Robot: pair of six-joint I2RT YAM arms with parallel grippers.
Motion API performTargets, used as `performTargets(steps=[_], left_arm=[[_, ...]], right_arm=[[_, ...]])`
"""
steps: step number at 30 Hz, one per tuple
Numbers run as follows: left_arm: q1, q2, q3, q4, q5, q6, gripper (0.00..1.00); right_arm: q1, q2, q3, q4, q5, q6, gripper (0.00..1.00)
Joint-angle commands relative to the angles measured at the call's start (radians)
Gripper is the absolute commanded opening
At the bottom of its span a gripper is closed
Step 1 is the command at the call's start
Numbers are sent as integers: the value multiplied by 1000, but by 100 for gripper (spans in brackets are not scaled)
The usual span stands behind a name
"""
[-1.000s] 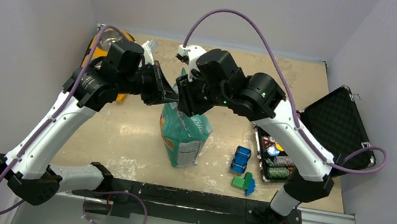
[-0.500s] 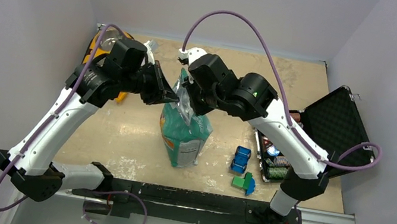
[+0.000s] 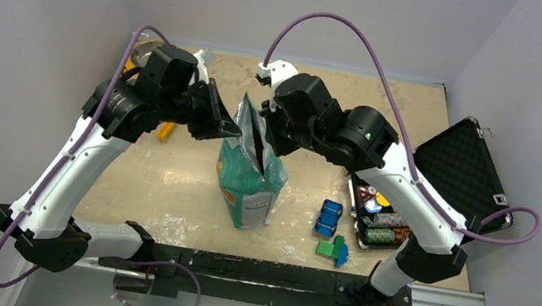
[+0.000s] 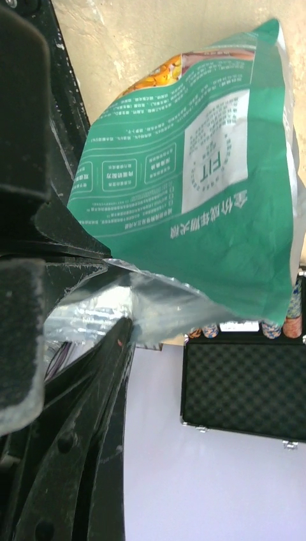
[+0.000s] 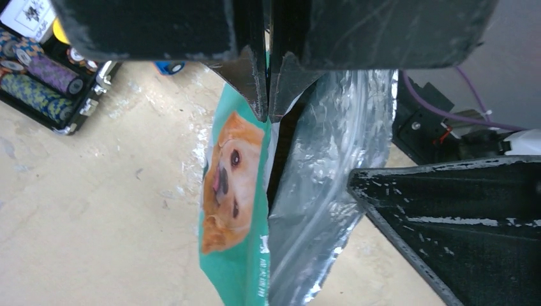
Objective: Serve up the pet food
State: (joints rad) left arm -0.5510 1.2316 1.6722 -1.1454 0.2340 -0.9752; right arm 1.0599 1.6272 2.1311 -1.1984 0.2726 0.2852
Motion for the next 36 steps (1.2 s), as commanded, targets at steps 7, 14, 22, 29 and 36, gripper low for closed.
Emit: performTargets(steps=[7, 14, 22, 29, 36], left_arm=[[5, 61, 47, 27, 40, 35, 17], [5, 109, 74, 20, 23, 63, 10], [2, 113, 183, -73, 10, 52, 0], [1, 151, 271, -125, 20, 12, 0], [1, 161, 341, -161, -28, -8, 0]], right_arm=[[-3, -7, 68, 54, -93, -24, 0], [-1, 1, 56, 44, -84, -14, 0], [6, 103, 152, -12, 18, 13, 46], [27, 174, 209, -64, 159, 58, 53], [36, 187, 184, -82, 251, 71, 11]])
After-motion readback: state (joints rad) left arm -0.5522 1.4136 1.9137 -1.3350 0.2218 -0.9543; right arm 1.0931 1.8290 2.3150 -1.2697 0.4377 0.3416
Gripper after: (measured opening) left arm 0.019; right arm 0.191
